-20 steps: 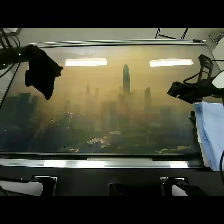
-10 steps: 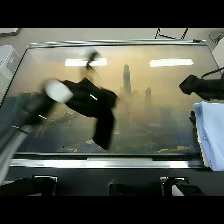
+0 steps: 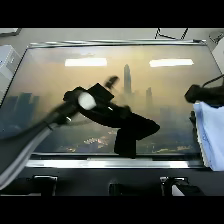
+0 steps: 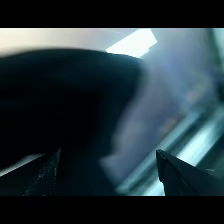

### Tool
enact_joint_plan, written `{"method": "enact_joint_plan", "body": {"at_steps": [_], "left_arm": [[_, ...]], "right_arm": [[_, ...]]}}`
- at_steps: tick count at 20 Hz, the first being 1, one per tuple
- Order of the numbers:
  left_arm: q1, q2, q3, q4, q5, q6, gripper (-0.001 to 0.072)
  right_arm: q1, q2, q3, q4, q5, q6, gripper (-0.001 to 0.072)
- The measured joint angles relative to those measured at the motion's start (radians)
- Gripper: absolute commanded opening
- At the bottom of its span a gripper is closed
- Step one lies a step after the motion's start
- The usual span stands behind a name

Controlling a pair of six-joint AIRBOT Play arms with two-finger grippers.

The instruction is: Fold the clothes and pants, and hang the long-sleeved shirts on hangers.

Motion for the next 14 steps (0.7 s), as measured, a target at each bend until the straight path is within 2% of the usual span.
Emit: {"method": "enact_joint_plan", "body": {"at_steps": [1,2,6,10,14], "left_arm": [[0.087,0.014,0.010,0.011,-0.058,0.017,0.0709],[0.173,0.025,0.016,0.026,-0.104,0.026,0.0709],[0.515,0.048,0.018,0.055,-0.219,0.048,0.0709],[0.724,0.049,-0.042,0.063,-0.181,0.055,0.0708],[0.790,-0.018,-0.112,0.027,-0.078,0.055,0.0708]], "right_arm": [[0.000,-0.013,-0.017,0.032,0.030,-0.015,0.0641],[0.000,-0.024,-0.041,0.061,0.055,-0.029,0.0690],[0.000,-0.046,-0.198,0.122,0.048,-0.057,0.0702],[0.000,-0.057,-0.325,0.134,-0.066,-0.033,0.0710],[0.000,-0.124,-0.366,0.149,-0.135,-0.001,0.0712]]}}
